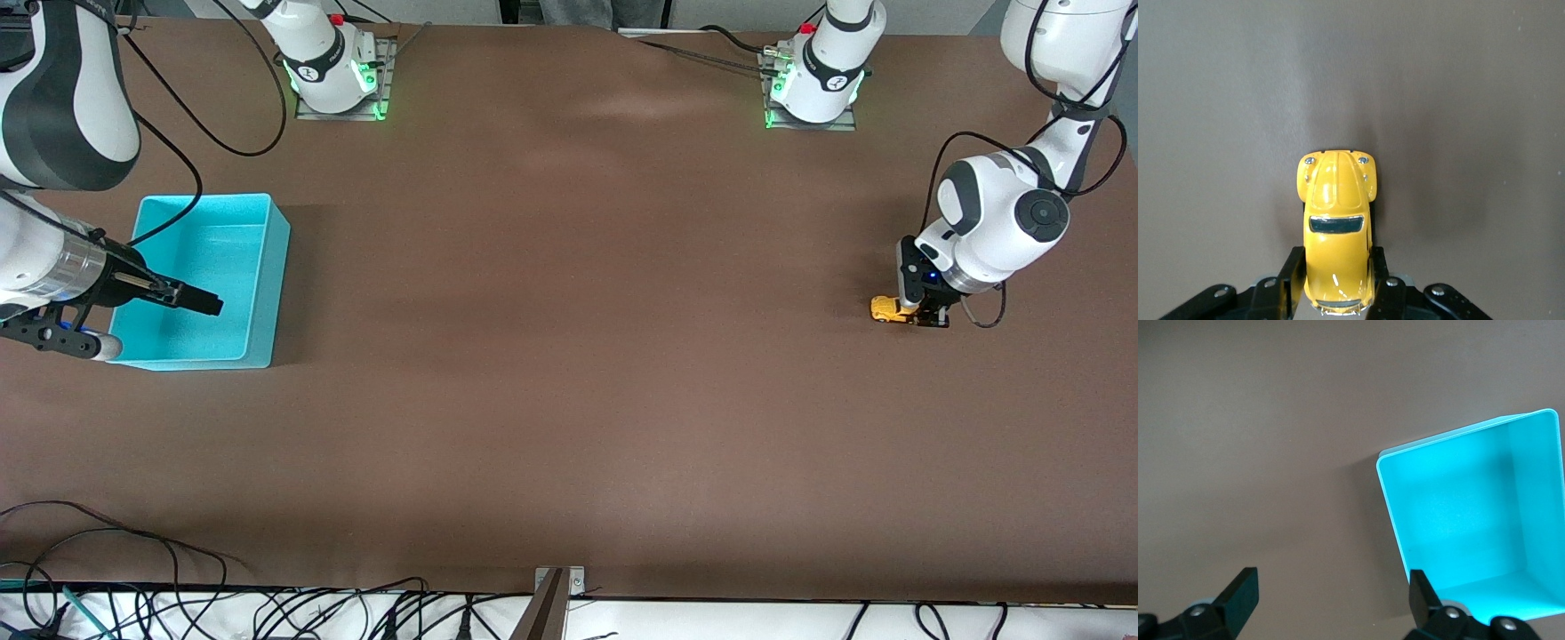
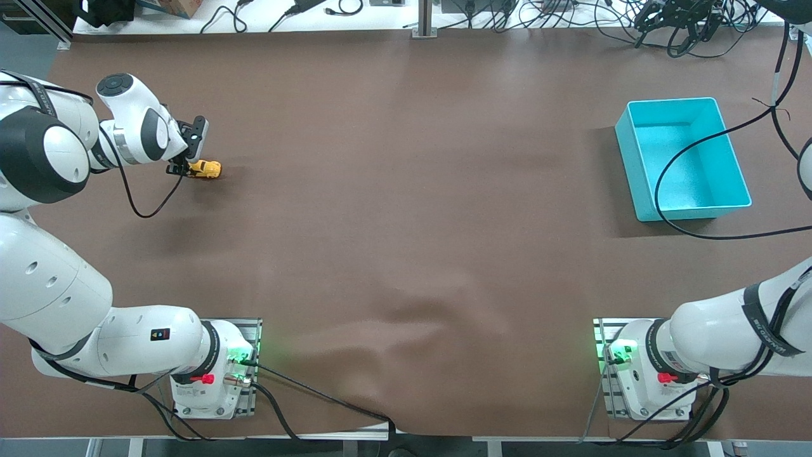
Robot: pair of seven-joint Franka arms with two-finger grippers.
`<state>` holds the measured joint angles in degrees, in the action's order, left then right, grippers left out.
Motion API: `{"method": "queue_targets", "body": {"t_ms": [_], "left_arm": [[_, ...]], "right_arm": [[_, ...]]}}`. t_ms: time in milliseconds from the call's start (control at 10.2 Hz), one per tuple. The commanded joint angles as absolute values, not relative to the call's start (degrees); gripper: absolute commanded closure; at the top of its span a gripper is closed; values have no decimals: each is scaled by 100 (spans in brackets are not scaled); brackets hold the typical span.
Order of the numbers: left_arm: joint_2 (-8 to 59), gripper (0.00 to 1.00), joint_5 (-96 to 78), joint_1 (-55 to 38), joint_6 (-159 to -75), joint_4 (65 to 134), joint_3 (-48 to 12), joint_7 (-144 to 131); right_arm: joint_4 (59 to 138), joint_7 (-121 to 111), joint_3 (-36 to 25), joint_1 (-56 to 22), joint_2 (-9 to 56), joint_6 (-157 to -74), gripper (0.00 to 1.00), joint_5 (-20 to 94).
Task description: Wind up and store yellow beetle car
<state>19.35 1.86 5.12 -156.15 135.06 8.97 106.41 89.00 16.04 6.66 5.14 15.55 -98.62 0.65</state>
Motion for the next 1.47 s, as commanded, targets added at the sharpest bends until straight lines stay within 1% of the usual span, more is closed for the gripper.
{"method": "queue_targets", "body": {"t_ms": [0, 391, 489, 587, 685, 783, 880, 978, 1076, 1370], "left_arm": [[2347, 100, 150, 563, -15618, 13474, 940, 10881], [2373, 100, -158, 563, -15618, 13474, 940, 10863], [2373, 100, -167, 563, -15618, 13369, 940, 10872], [2364, 90, -158, 554, -15592, 13229, 932, 10881], [2364, 89, -158, 545, -15583, 13219, 932, 10890], [2356, 85, -158, 536, -15574, 13219, 932, 10881], [2355, 74, -167, 536, -15574, 13219, 932, 10846], [2355, 32, -167, 527, -15557, 13219, 932, 10680], [2329, 0, -167, 510, -15513, 13219, 932, 10618], [2312, 0, -167, 492, -15390, 13219, 932, 10556]], "right_arm": [[8877, 1679, 694, 527, 1573, -9914, 0, -26], [8877, 1679, 694, 527, 1573, -9914, 0, -26], [8877, 1679, 694, 527, 1573, -9914, 0, -26], [8877, 1679, 694, 527, 1582, -9914, 0, -18], [8877, 1679, 694, 527, 1573, -9931, 0, -26], [8877, 1679, 694, 527, 1573, -9932, 0, -18], [8877, 1679, 694, 527, 1573, -9932, 0, -18], [8877, 1679, 694, 527, 1573, -9932, 0, -18], [8877, 1687, 694, 527, 1573, -9932, 0, -18], [8877, 1688, 694, 527, 1573, -9932, 0, -18]]}}
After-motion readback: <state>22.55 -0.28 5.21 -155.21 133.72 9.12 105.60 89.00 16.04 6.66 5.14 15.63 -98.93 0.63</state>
